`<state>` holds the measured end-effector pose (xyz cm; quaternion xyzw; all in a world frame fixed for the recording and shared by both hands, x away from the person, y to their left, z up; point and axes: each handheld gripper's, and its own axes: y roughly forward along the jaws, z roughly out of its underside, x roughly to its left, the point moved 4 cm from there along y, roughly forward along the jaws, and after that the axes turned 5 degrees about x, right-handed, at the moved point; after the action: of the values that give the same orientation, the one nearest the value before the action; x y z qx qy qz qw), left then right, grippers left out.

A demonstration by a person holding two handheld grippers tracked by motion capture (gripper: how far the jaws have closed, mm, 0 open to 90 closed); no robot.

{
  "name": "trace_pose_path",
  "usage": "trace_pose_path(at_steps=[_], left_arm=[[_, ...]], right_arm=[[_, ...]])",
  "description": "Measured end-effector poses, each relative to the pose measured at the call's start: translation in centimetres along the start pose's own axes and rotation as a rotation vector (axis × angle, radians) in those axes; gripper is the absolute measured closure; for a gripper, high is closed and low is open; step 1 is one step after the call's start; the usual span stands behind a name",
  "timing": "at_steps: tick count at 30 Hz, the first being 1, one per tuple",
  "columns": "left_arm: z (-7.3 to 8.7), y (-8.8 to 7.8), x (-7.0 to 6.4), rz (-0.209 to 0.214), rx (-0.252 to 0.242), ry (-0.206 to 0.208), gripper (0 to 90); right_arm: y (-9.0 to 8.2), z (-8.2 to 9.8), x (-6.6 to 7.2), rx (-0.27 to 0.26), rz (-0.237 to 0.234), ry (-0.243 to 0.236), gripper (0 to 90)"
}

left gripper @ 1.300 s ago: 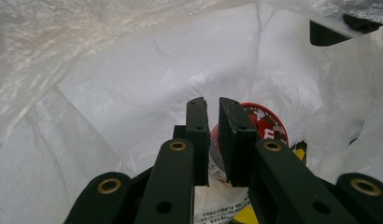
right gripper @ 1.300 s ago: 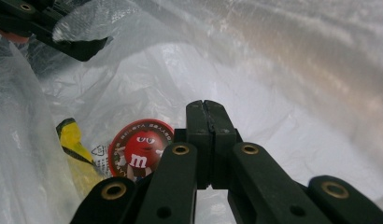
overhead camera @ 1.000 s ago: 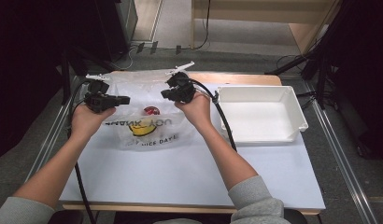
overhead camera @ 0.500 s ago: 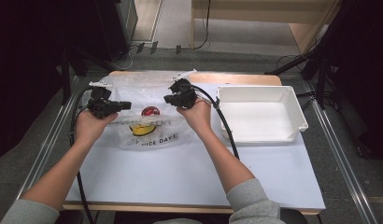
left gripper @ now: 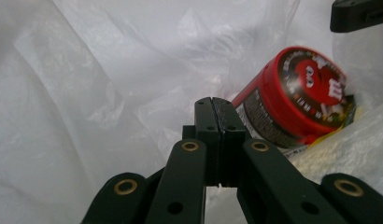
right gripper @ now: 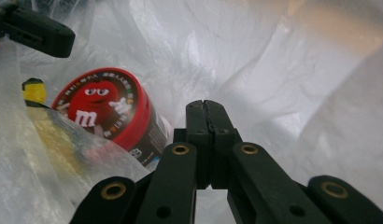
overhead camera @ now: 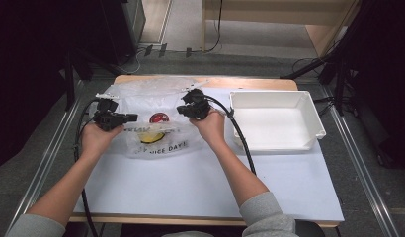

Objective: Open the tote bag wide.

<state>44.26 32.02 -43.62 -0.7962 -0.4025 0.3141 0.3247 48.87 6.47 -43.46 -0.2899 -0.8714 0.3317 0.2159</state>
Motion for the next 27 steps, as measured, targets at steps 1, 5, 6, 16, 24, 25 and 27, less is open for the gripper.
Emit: trace_pose_path(at_steps=[1,5,6,16,24,25,27], left_arm=[[0.2,0.2,0.1,0.000,0.008,-0.001,90.0],[1.0,0.8,0.3,0.011,0.009,-0.015,90.0],[1.2,0.9,0.4,0.006,0.010,-0.018,90.0],[2.6,1.8,0.8,0.015,0.025,-0.036,89.8],[3.4,2.4,1.2,0.007,0.025,-0.041,89.3],[3.4,2.5,1.3,0.005,0.025,-0.043,89.3],[3.4,2.6,1.6,0.000,0.022,-0.052,89.2]], right_arm=[[0.2,0.3,-0.1,0.010,-0.001,0.013,90.0],[0.5,0.6,-0.2,0.017,-0.001,0.013,90.0],[0.6,0.7,-0.2,0.019,-0.003,0.018,90.0],[1.7,2.3,-0.6,0.045,0.010,0.039,90.0],[2.7,3.3,-0.8,0.063,0.018,0.045,90.0],[2.8,3.4,-0.9,0.066,0.022,0.047,90.0],[3.0,3.6,-0.9,0.072,0.027,0.051,90.0]])
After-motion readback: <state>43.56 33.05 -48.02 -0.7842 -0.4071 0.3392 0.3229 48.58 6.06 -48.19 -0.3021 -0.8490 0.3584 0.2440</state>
